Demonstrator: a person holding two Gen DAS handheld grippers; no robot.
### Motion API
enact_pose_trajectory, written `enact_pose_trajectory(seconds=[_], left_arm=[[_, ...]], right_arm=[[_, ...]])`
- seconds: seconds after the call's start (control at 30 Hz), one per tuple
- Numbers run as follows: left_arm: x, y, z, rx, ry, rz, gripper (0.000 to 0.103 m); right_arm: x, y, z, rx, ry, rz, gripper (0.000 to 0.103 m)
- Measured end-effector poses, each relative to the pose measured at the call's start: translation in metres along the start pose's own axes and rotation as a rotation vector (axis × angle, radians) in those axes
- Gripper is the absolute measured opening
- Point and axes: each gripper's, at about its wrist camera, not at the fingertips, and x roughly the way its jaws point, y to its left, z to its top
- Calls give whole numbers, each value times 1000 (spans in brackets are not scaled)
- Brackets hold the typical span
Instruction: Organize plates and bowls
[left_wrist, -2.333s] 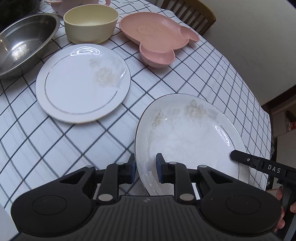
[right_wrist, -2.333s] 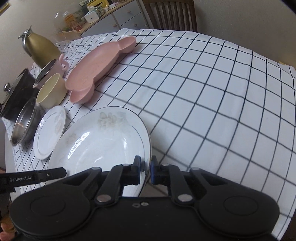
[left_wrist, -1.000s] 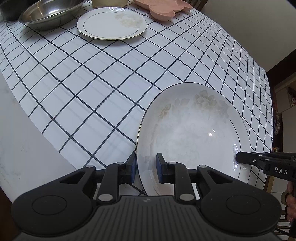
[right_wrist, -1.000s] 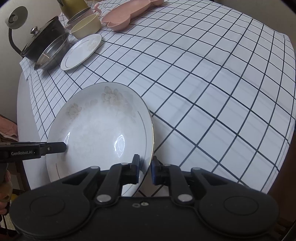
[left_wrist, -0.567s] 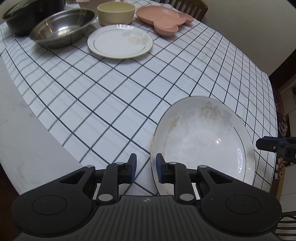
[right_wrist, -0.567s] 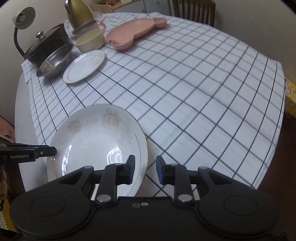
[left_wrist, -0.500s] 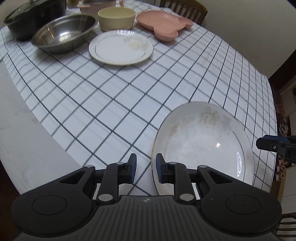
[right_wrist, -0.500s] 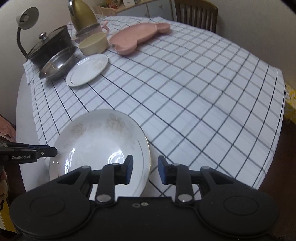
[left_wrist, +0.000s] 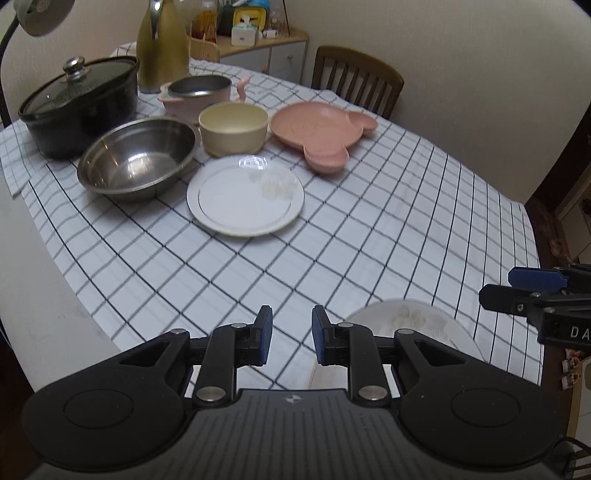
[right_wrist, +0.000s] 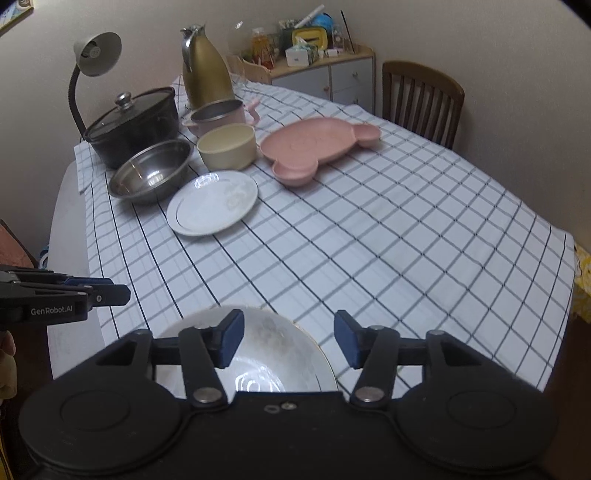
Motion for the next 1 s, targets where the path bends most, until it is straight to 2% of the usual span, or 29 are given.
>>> enact_pose_trajectory(seconds=[0.2,0.33,0.43,0.5,0.57,0.83,1.0], left_arm=[[2,4,16,1,-43,16,22],[5,9,24,-4,-67,25,25],[6,13,30,-11,-89,30,38],[5,15,33,-12,-116,39,60],[5,18,36,-15,-137,48,68],[25,32,52,-29,-143,78,73],[44,44,60,-49,-147,113,73]], right_arm=[[6,16,19,-35,-46,11,66],[14,25,32,-49,-79,15,77],[22,30,42,-54,-90,29,82],[26,32,48,-61,-96,35,86],[30,35,54,-71,-103,36,89],[60,40,82,-102,-116,37,98],[86,41,96,-122,-105,28,98]])
